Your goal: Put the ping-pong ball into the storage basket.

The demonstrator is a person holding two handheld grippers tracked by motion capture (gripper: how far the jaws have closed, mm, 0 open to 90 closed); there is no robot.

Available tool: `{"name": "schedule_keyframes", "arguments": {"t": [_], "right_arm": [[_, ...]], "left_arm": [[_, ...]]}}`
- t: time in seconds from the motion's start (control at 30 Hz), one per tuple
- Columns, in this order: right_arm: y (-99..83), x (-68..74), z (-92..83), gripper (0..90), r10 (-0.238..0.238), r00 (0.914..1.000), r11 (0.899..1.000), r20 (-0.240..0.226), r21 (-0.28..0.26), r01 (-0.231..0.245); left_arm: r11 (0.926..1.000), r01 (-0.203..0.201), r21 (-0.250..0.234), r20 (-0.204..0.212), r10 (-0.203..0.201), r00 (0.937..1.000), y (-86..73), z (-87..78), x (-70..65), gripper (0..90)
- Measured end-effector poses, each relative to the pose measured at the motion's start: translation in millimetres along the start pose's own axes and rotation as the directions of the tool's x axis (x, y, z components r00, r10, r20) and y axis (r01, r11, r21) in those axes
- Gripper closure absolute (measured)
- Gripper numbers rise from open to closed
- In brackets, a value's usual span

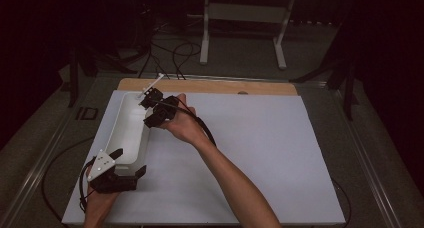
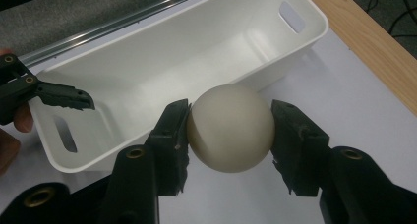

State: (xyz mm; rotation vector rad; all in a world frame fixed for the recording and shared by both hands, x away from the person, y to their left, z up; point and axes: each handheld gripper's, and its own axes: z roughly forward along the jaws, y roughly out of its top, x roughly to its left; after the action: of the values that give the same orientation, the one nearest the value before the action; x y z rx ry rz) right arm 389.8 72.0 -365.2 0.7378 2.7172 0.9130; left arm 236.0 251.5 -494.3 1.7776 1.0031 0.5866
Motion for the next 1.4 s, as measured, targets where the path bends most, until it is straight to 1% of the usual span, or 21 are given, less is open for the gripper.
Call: {"name": "schedule_keyframes", "arguments": {"t": [0.33, 0.67, 1.4], "right_arm": [[2.3, 1.5, 2.3, 50.7, 0.001, 1.0000, 1.000, -0.005, -0.005, -0.002], [6.3, 6.9, 8.2, 50.7, -0.004, 0.9999, 1.000, -0.016, -0.011, 0.003], [9.9, 12.8, 17.1, 50.7, -0.005, 0.9995, 1.000, -0.032, -0.015, 0.004]], "left_arm": [[1.0000, 0.000, 0.000, 0.000, 0.000, 1.0000, 0.0, 0.0, 0.0, 0.1], [1.0000, 0.002, -0.001, -0.002, -0.002, 1.0000, -0.1, -0.2, 0.4, 0.1], [1.0000, 0.002, -0.001, -0.002, -0.002, 1.0000, -0.1, -0.6, 0.7, 0.1]]}}
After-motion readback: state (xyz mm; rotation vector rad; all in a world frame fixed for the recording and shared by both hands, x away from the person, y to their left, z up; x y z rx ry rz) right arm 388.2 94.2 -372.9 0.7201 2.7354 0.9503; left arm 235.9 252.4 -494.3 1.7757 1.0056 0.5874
